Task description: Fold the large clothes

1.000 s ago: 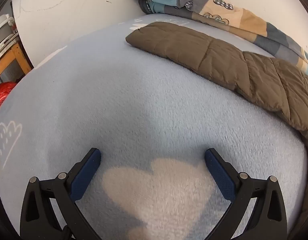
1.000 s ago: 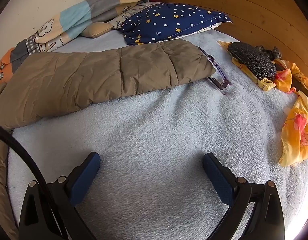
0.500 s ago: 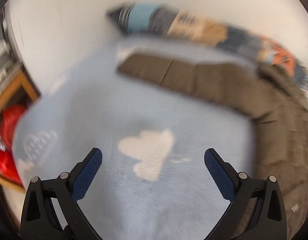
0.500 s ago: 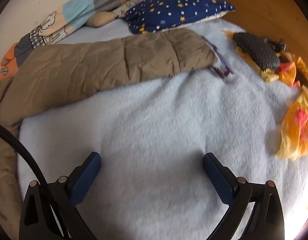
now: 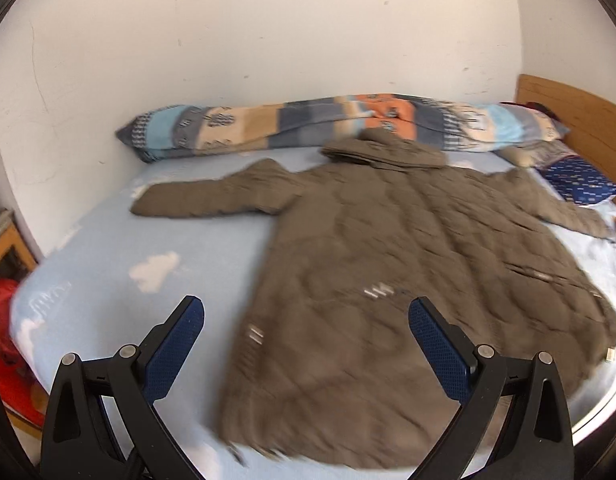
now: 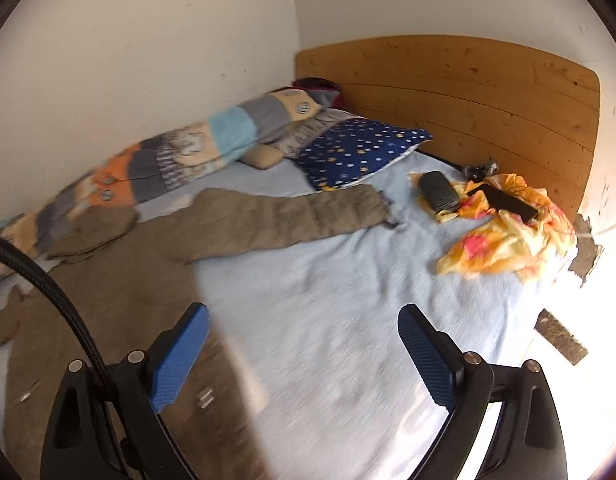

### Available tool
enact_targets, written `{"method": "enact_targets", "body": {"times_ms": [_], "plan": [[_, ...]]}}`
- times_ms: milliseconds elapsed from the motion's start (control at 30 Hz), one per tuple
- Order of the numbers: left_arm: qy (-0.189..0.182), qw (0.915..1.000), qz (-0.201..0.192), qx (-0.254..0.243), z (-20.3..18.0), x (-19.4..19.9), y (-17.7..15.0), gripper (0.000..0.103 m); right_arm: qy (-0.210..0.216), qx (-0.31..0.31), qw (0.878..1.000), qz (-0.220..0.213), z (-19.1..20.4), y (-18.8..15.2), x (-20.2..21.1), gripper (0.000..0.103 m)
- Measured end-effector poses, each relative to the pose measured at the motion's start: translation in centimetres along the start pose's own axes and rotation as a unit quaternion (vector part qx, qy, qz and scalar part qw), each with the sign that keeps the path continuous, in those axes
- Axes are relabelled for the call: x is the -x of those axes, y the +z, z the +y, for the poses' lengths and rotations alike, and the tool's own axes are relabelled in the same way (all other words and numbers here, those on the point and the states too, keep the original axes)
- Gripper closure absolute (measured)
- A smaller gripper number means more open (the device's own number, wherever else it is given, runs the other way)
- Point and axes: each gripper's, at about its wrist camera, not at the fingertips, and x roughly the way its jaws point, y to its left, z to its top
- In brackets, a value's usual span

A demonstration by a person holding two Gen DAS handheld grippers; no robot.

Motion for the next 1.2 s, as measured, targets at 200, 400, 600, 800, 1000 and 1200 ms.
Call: {"method": "enact_targets", "body": {"times_ms": [200, 400, 600, 800, 1000, 1200], "plan": [[-0.01, 0.9998, 0.02, 0.0, -5.7, 1.1, -5.4, 0.001, 0.075, 0.107, 0.992, 0.005, 7.8, -6.6, 4.3, 0.005], [-0.004, 0.9992, 0.027, -0.03, -6.1, 0.1, -6.2, 0.001, 0.111, 0.187, 0.976, 0.022, 12.7, -10.4, 4.1, 0.004], [0.004, 0.9985, 0.045, -0.032, -5.6, -1.9, -6.3, 0.001, 0.114, 0.23, 0.965, 0.055, 15.3, -12.0, 2.0, 0.004], [0.006, 0.9982, 0.056, -0.023, -5.0, -3.1, -6.5, 0.001, 0.118, 0.243, 0.96, 0.075, 16.3, -12.9, 0.7, 0.004], [0.0, 0.9978, 0.063, -0.02, -5.2, -3.7, -6.2, 0.001, 0.113, 0.244, 0.959, 0.088, 16.5, -13.2, 0.0, 0.004], [0.004, 0.9977, 0.065, -0.021, -5.3, -4.0, -6.4, 0.001, 0.113, 0.24, 0.96, 0.094, 16.4, -13.2, -0.2, 0.004]]}}
